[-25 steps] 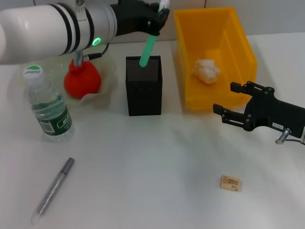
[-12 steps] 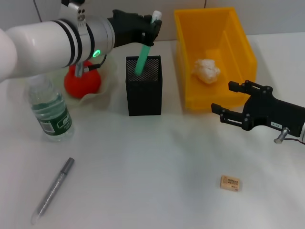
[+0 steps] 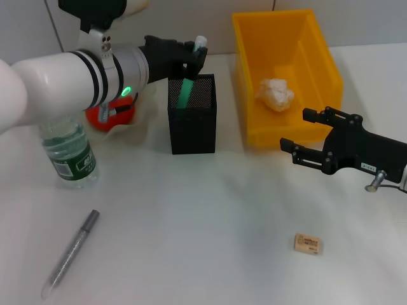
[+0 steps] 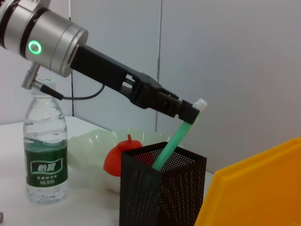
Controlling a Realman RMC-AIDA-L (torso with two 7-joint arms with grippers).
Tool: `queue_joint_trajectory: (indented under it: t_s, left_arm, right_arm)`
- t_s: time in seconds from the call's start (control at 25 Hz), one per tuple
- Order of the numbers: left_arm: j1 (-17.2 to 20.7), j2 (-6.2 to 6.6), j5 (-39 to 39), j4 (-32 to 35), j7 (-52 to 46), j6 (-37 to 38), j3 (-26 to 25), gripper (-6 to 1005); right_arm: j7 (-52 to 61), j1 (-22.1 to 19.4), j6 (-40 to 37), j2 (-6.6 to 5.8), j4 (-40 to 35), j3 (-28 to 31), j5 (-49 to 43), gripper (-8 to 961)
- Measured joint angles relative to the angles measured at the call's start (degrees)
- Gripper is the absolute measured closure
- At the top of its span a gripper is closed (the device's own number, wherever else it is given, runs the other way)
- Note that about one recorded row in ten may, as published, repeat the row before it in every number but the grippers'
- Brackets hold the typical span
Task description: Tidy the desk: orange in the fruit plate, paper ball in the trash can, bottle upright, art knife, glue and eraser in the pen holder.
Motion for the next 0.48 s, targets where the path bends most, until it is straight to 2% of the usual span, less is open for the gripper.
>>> queue_joint_trajectory:
  t_s: [0.48]
  left_arm:
    - [1.3,0.00,-0.2,0.9,1.3,0.0,2.3,638]
  right_arm:
    - [0.1,-0.5,-1.0,0.00,-0.1,0.2,0.0,185]
